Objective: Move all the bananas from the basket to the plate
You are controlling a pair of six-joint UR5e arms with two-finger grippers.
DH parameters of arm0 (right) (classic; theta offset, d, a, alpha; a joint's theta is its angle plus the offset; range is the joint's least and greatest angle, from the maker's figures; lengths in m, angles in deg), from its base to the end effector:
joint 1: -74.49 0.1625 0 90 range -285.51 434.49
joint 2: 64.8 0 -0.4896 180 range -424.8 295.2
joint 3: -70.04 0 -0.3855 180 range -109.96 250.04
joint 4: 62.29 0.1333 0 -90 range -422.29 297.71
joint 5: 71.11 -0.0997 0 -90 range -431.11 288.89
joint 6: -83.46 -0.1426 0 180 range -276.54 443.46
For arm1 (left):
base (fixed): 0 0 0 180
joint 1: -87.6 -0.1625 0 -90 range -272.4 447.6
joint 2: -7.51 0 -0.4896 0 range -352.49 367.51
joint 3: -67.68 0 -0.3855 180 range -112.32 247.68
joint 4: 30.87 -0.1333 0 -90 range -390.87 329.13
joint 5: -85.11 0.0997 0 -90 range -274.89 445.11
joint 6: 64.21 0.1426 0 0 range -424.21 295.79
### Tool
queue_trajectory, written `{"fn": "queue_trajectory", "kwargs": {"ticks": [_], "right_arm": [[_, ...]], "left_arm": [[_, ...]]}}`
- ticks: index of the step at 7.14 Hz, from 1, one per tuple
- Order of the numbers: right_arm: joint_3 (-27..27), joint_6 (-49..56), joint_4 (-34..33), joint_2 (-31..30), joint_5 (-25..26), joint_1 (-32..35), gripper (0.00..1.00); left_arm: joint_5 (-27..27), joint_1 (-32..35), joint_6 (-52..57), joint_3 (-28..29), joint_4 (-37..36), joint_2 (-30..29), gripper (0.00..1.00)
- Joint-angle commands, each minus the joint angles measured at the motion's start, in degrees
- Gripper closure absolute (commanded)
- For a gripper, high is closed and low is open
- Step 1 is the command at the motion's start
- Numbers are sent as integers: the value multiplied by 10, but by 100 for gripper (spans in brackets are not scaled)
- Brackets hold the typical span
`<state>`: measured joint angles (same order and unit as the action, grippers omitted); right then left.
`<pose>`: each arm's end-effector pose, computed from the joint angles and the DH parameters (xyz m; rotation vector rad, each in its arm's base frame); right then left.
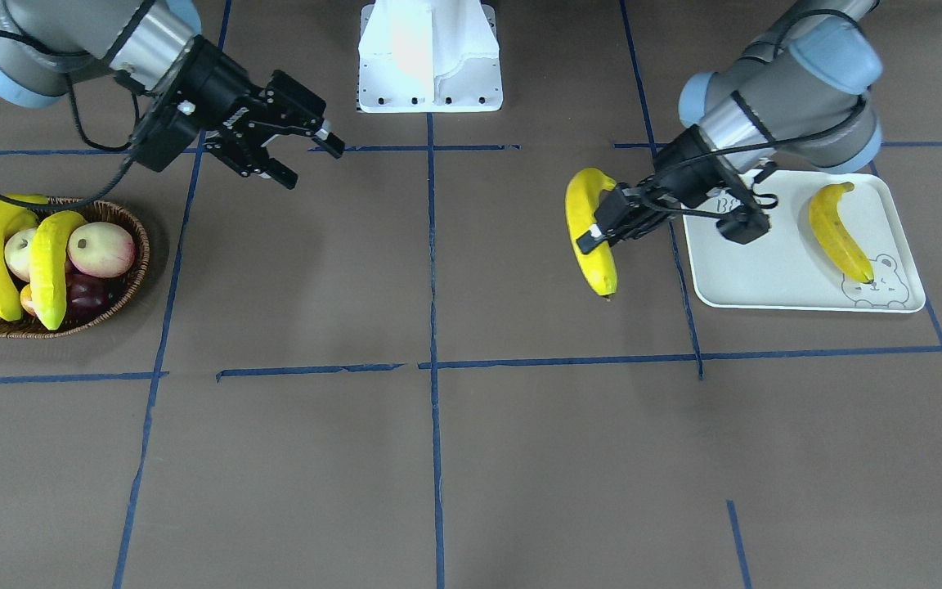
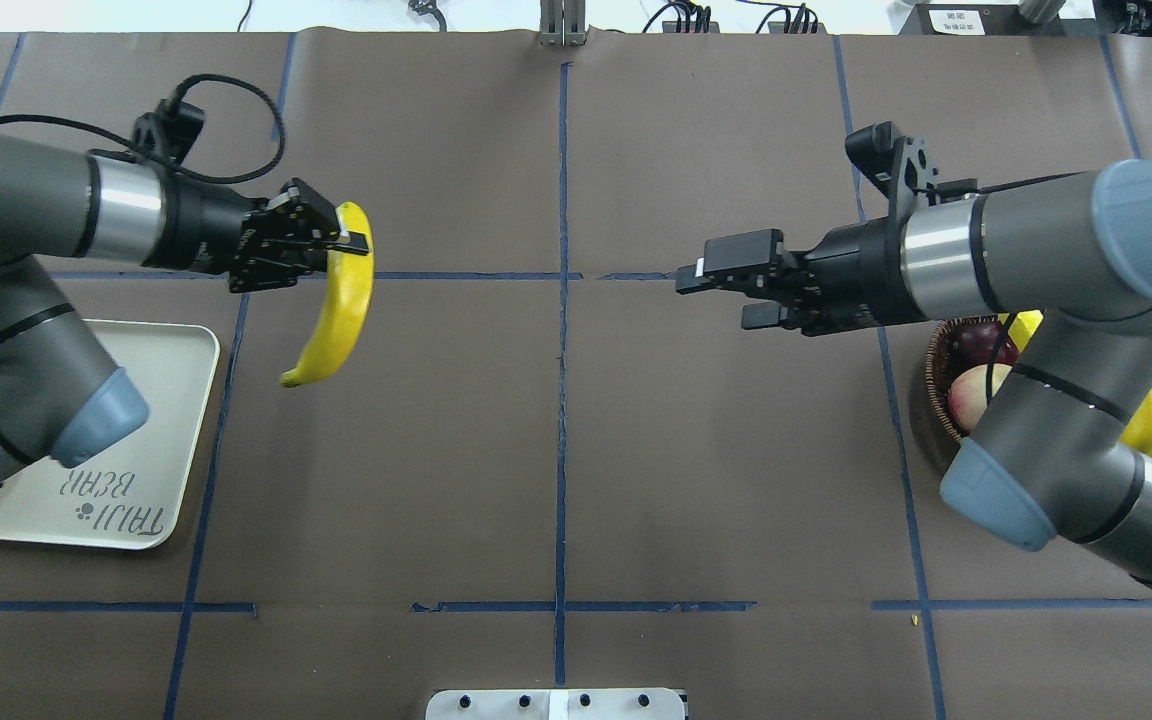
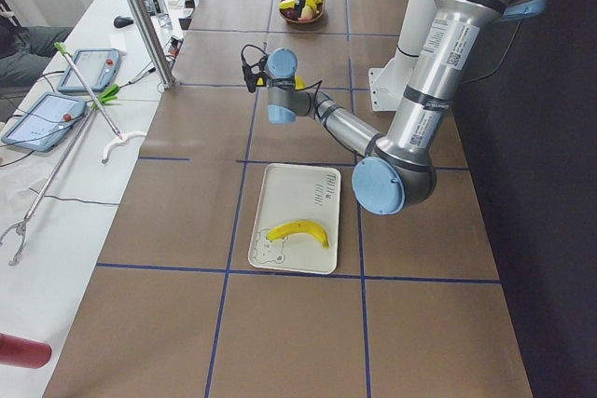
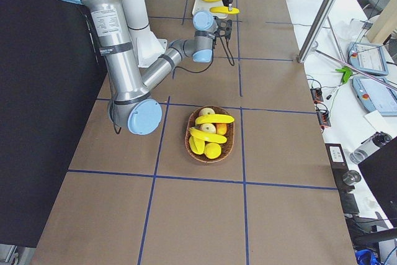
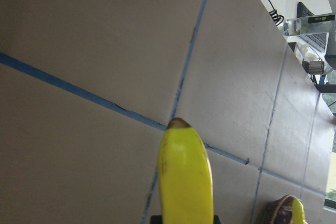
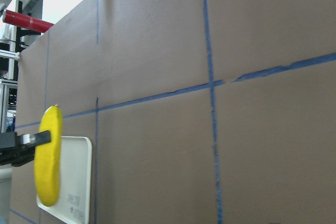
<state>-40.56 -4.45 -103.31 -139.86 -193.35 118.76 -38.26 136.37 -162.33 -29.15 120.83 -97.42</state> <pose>-0.3678 -0.4385 0.3237 0.1440 -1.4856 0.1797 0.3633 -0.4978 0.4072 0.0454 1.4864 -0.3813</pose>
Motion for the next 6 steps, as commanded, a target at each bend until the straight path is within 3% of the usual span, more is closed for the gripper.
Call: {"fn": "queue_trajectory", "kwargs": {"ticks": [1, 3, 6], "right_arm": [[-1, 114, -1, -88, -54, 68, 0], [3, 197, -2, -138, -55, 91, 0], [9, 210, -2, -143, -55, 94, 0]], "left_arm": [[0, 26, 172, -32, 1, 156, 100], [59, 27, 291, -35, 6, 264, 100], [65, 27, 356, -19, 5, 300, 97]]}}
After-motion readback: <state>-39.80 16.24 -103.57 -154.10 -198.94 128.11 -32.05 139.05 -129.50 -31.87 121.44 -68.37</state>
